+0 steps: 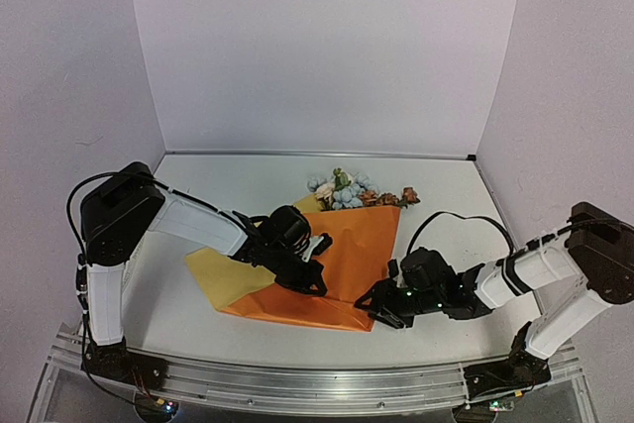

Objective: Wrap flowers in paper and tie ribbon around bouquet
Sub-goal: Press the fold line on the 2/3-folded wrapping paper.

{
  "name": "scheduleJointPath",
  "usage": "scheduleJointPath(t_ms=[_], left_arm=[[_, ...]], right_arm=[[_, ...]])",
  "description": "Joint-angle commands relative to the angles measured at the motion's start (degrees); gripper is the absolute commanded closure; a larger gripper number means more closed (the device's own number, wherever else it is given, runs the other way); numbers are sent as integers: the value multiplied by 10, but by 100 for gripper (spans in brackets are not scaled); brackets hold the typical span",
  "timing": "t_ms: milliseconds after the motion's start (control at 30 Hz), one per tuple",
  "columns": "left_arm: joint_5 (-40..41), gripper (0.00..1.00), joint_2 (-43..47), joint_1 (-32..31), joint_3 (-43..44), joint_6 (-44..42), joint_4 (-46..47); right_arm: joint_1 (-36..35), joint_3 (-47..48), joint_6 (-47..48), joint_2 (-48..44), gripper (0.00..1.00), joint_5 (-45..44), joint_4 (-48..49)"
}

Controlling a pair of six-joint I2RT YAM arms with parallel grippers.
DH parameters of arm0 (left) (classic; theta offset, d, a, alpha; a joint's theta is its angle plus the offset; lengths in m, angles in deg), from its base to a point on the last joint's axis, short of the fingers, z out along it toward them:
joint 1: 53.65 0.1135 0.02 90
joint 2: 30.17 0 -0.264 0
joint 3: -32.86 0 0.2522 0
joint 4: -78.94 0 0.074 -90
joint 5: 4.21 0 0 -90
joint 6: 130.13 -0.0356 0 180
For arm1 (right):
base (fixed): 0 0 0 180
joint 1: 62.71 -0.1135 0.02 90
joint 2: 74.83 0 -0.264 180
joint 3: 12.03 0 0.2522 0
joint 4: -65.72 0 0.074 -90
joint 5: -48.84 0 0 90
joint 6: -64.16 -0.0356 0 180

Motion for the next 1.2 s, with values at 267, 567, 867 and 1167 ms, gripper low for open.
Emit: scheduleJointPath(t_ms=[267, 567, 867, 1167], left_arm=[[52, 100, -20, 12, -28, 3, -56], [51, 100, -5, 12, -17, -4, -63], [56, 99, 29, 12, 12, -12, -80], [80, 92, 104, 25, -3, 14, -85]], right_arm=[[-34, -56, -7, -42, 48, 17, -68], [-36, 19, 44, -104, 46, 13, -182], [-31, 178, 155, -85, 52, -26, -321], [-25, 281, 247, 23, 66, -34, -317]])
